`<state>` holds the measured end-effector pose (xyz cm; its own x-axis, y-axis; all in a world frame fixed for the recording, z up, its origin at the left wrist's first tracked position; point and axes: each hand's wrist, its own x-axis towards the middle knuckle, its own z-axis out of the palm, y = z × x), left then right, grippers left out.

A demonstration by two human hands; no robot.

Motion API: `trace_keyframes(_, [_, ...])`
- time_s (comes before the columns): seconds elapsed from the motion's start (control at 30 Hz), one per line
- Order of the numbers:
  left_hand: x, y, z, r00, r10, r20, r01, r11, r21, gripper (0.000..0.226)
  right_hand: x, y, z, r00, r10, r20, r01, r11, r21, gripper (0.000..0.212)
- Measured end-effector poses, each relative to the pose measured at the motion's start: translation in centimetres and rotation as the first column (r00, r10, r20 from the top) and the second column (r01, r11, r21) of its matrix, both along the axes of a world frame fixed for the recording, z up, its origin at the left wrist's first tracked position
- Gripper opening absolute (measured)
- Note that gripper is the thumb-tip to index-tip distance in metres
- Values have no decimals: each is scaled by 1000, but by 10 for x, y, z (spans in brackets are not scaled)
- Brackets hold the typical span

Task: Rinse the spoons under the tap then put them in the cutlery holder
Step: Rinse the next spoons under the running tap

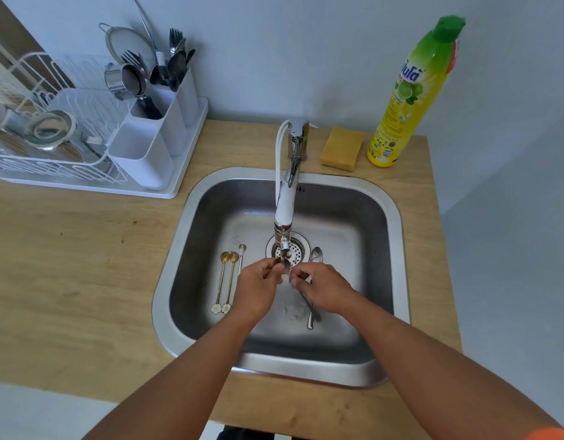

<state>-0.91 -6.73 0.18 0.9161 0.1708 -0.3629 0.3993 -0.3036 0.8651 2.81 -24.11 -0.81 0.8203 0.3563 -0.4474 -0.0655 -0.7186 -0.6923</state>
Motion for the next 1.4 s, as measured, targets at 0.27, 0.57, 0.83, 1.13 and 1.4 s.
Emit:
trace_keyframes(0.27, [-1, -14, 8, 966, 231, -116, -242, 966, -91, 28, -10, 4, 0, 996, -13, 85, 20, 996, -82, 8])
trace_keyframes(0.57, [-1, -7, 10, 916, 168, -365, -325, 843, -429, 36, -11, -2, 2, 992, -45, 121, 56, 994, -91, 4])
trace_keyframes(0.83, [8, -15, 22, 852, 265, -452, -433, 841, -324, 36, -16, 1, 3, 959, 46, 278, -9, 991, -135, 7])
trace_keyframes(1.13, [10, -20, 22, 907, 267, -327, -365, 885, -290, 33, -16, -1, 4, 968, 4, 251, 34, 989, -147, 8])
trace_keyframes(1.4, [2, -2, 15, 911, 53, -410, -273, 821, -501, 34, -10, -7, 6, 999, -24, -29, 31, 961, 276, 14])
